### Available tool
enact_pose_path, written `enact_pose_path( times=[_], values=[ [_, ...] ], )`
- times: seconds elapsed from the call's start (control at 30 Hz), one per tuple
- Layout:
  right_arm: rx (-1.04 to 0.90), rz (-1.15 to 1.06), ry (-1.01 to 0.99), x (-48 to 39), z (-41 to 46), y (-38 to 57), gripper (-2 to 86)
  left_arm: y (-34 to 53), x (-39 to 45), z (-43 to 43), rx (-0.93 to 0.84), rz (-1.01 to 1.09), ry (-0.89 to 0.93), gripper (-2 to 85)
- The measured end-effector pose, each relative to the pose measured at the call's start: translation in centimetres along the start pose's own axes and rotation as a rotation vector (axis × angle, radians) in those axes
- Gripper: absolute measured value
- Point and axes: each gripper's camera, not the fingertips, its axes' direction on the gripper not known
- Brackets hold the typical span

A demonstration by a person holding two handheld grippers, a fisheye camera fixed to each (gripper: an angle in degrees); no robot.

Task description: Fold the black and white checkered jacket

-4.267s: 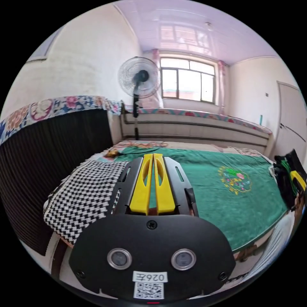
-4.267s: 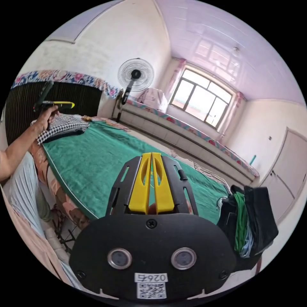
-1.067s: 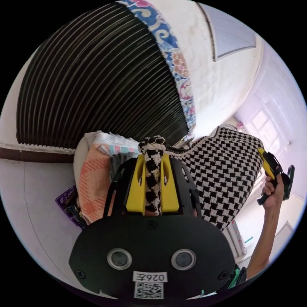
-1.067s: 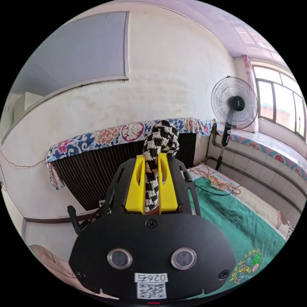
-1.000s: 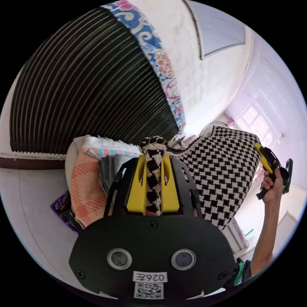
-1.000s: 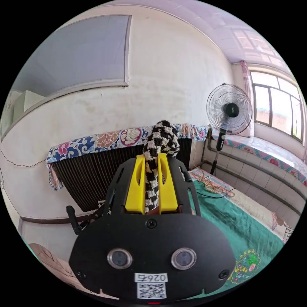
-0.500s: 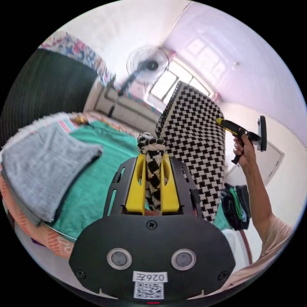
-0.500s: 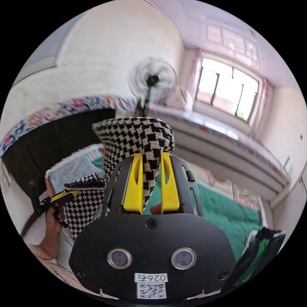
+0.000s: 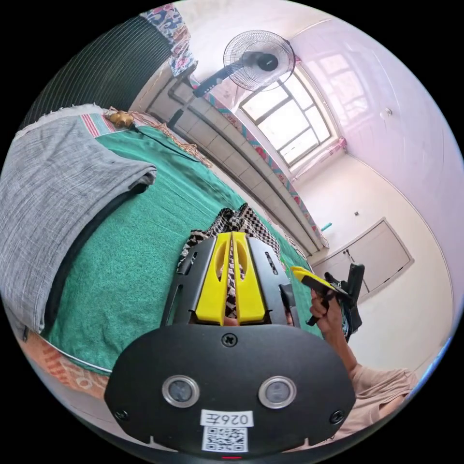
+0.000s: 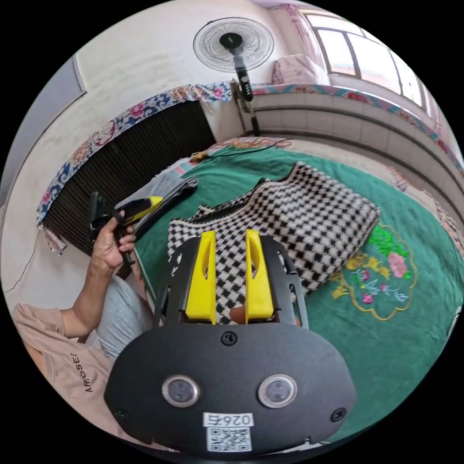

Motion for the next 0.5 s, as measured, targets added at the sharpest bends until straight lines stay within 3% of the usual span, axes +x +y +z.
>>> enact_pose_path(
  times=[0.1, 0.27, 0.37, 0.43, 0.5],
  values=[
    [-0.021, -0.046, -0.073, -2.7, 0.4, 0.3, 9.4, -2.5, 2.5, 3.7, -0.115, 0.104, -0.053, 7.8],
    [-0.171, -0.166, 0.047, -6.4, 2.0, -0.7, 13.7, -4.5, 5.8, 12.5, -0.385, 0.219, -0.225, 15.9],
    [-0.176, -0.202, 0.211, -7.8, 0.8, -1.4, 6.6, -5.2, 8.2, 16.3, -0.500, 0.329, -0.381, 12.2],
    [-0.166, -0.232, 0.243, -8.3, -1.4, -2.3, 0.0, -6.2, 9.8, 16.8, -0.514, 0.362, -0.323, 6.3],
    [-0.136, -0.189, 0.226, -8.0, -3.8, -2.8, -1.0, -7.8, 11.0, 16.2, -0.480, 0.347, -0.240, 3.7]
  ],
)
